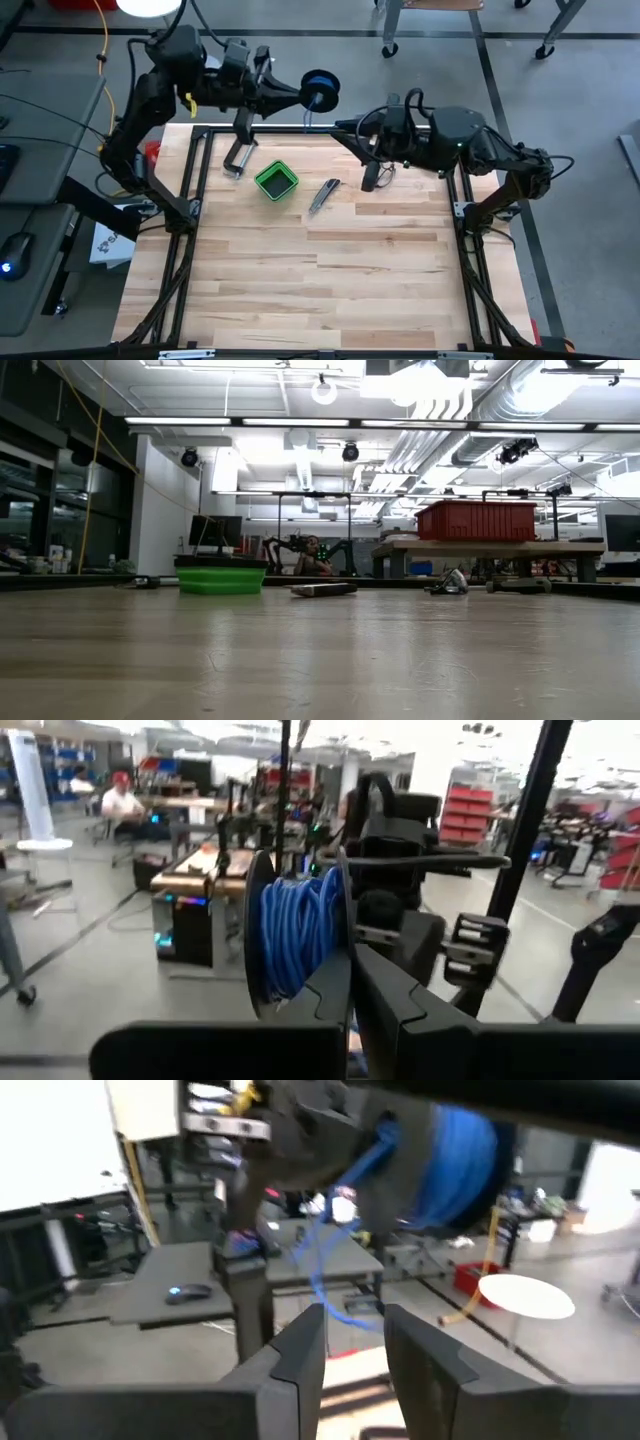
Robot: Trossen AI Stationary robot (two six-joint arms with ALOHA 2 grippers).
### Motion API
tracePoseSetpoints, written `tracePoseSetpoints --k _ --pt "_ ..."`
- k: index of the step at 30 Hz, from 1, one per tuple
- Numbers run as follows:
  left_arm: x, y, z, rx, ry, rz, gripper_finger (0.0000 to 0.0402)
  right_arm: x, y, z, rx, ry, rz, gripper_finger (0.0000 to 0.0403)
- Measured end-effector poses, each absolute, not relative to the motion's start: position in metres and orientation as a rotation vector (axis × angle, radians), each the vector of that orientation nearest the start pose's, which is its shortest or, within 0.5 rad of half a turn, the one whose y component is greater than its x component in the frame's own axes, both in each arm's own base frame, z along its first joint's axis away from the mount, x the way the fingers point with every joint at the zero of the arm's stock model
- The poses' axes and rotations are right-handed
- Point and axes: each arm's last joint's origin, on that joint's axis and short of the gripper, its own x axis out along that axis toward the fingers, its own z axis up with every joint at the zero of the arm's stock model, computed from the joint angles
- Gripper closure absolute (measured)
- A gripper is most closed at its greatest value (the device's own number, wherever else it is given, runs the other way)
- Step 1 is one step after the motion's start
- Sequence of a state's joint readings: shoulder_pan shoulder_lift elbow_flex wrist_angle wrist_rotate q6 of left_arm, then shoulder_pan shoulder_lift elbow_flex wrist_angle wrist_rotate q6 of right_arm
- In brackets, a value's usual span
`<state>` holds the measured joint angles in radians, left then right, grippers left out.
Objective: Coil cords
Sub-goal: Coil the blue wire onto the spool
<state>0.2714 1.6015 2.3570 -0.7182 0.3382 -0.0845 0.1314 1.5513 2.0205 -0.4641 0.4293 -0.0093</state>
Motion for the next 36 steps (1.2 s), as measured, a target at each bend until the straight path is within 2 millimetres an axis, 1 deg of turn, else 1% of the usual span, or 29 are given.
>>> tracePoseSetpoints --k 4,9,13,18,20,25,29,33,36 --pt "0.244 0.059 0.582 -0.08 -0.003 -0.043 0.0401 0.299 0.026 0.526 -0.018 0.064 -0.343 0.0304" --pt "0.227 0.054 0.581 -0.098 0.06 -0.028 0.0401 0.298 0.024 0.519 -0.004 0.126 -0.347 0.0303" --pt "0.219 0.052 0.569 -0.145 0.2 -0.021 0.0401 0.299 0.016 0.516 0.072 0.147 -0.297 0.0292" --pt "0.215 0.047 0.552 -0.194 0.371 -0.017 0.0401 0.302 0.006 0.515 0.113 0.153 -0.181 0.0266" --pt "0.216 0.045 0.55 -0.192 0.398 -0.003 0.0401 0.305 0.004 0.514 0.118 0.161 -0.137 0.0261" --pt "0.221 0.04 0.548 -0.115 0.408 0.035 0.0401 0.312 0.001 0.512 0.123 0.16 -0.049 0.0258" --pt "0.231 0.039 0.543 -0.065 0.435 0.056 0.0401 0.32 0.001 0.507 0.091 0.175 -0.053 0.0258" --pt "0.244 0.036 0.537 -0.052 0.46 0.035 0.0401 0.327 -0.001 0.502 0.06 0.18 -0.088 0.0258" --pt "0.251 0.033 0.533 -0.043 0.477 0.02 0.0401 0.328 -0.002 0.5 0.039 0.193 -0.124 0.0258"
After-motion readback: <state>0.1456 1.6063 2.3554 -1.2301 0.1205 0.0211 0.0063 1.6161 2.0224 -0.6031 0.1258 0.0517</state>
